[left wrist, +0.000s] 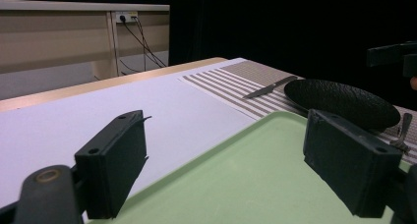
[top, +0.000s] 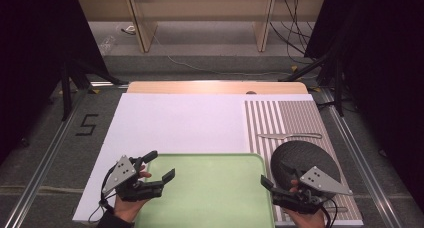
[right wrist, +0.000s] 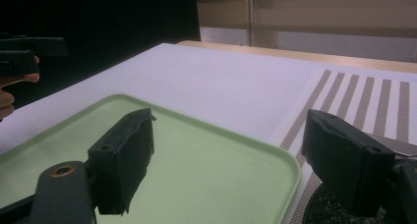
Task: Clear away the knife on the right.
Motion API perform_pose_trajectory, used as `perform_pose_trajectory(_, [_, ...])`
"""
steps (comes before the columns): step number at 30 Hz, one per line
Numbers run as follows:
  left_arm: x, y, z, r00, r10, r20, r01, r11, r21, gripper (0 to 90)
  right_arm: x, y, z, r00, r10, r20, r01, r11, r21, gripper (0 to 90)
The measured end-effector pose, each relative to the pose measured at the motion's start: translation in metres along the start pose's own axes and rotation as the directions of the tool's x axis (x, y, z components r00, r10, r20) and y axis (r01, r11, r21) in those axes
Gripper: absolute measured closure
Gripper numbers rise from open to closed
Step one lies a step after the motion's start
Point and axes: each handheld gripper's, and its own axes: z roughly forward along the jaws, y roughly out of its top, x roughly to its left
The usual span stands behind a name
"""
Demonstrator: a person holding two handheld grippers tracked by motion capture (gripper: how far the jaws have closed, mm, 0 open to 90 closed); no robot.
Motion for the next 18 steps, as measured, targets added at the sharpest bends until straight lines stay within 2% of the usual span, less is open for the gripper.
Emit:
perform_pose_trajectory(8, [0.000, 0.000, 0.000, 1.0000, 0.003, 0.001, -0.003, 1.0000, 0.002, 16.2, -0.010, 0.004, -0.002, 0.9995, 0.002, 0.031, -0.002, 1.000, -0.002, 19.8])
perform_pose_trajectory(14, [0.000, 0.000, 0.000, 1.0000, 0.003, 0.001, -0.003, 1.0000, 0.000, 16.2, -0.020, 0.011, -0.005, 0.9973, -0.020, 0.071, 0.020, 1.000, -0.004, 19.0])
perform_pose_trajectory(18, [0.000, 0.000, 0.001, 1.0000, 0.005, 0.002, -0.005, 1.0000, 0.002, 16.2, -0.032, 0.018, -0.005, 0.9931, -0.041, 0.110, 0.040, 0.999, 0.013, 19.2])
